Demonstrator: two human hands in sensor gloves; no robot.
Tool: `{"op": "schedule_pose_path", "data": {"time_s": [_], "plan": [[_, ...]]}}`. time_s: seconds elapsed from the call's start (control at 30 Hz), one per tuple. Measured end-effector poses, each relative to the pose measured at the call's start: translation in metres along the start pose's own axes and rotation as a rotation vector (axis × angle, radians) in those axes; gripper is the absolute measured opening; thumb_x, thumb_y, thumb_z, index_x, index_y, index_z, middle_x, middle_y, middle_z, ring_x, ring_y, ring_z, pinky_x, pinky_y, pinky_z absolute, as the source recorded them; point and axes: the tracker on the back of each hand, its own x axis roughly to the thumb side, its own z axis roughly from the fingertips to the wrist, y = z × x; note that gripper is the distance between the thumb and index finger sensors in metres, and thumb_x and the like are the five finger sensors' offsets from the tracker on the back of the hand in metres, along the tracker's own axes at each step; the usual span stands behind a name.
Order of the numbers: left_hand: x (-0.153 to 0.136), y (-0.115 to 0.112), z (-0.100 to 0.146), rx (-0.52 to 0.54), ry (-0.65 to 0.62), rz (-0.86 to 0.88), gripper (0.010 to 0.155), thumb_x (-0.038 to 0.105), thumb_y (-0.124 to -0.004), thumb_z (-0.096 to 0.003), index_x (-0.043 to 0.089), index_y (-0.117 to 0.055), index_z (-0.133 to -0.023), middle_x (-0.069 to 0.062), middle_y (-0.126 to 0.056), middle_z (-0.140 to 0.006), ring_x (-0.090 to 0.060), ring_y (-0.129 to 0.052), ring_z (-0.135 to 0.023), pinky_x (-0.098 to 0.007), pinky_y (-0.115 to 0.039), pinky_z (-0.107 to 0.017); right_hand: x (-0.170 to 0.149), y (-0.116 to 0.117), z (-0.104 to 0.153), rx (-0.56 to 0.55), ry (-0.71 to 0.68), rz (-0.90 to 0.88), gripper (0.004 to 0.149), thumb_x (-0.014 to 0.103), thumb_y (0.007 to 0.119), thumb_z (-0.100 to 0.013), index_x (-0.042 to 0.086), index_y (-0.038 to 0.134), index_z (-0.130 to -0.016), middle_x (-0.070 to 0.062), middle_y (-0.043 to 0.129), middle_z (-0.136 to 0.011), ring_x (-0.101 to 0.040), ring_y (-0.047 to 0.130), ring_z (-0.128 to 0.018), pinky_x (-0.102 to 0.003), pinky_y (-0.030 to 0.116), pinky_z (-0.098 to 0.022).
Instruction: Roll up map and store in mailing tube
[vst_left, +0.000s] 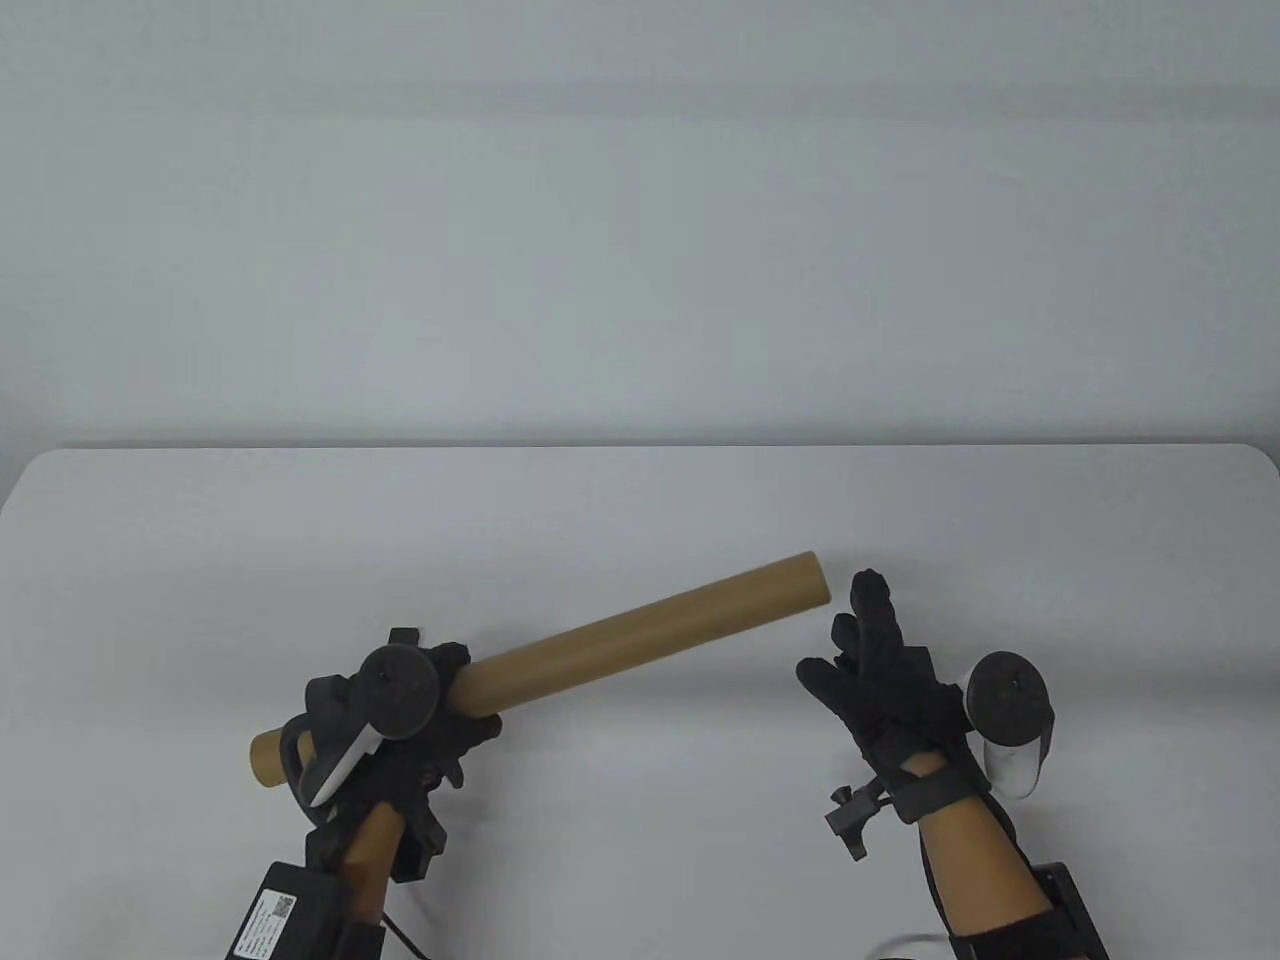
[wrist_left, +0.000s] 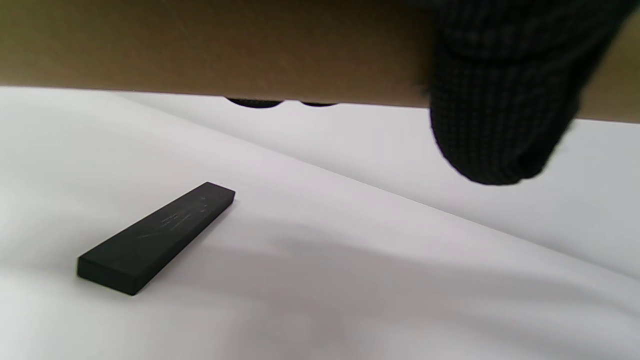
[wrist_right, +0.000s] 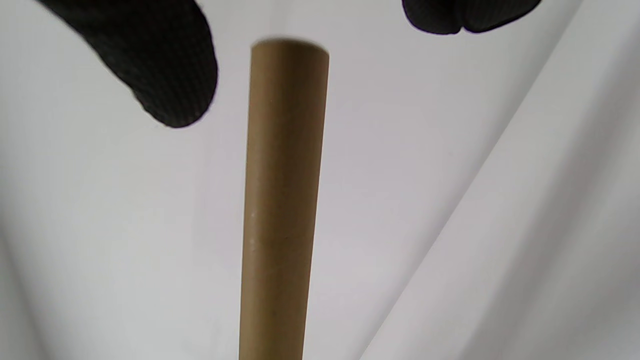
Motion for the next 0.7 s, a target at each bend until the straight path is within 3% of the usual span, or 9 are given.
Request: {"op": "schedule_pose_path", "data": {"time_s": [0.33,0.7], "plan": [[-0.061,0.023,-0.014,-0.019,0.233,0.189,0.082,0.052,-0.093,-0.0427,0.041,-0.044,-0.108,0.003,-0.069,-0.106,-0.029,-0.084,-0.092,-0.051,-0.064,-0.076,0.039,0.01,0.017,0.046,-0.288,0.282,0.091,0.051,0.08,-0.056,0.006,0.028,-0.115,-0.028,0.024,-0.114,-0.061,0.039,-0.1,-0.071,0.041,-0.064],[-0.131,0.005,-0.03,-0.084,0.593,0.245,0.083,0.048,-0.085,-0.048,0.036,-0.031,-0.11,-0.004,-0.059,-0.111,-0.032,-0.08,-0.094,-0.05,-0.066,-0.076,0.021,0.028,0.021,0.157,-0.298,0.102,0.097,0.055,0.078,-0.056,0.006,0.018,-0.113,-0.029,0.014,-0.112,-0.064,0.024,-0.097,-0.073,0.03,-0.06]]}}
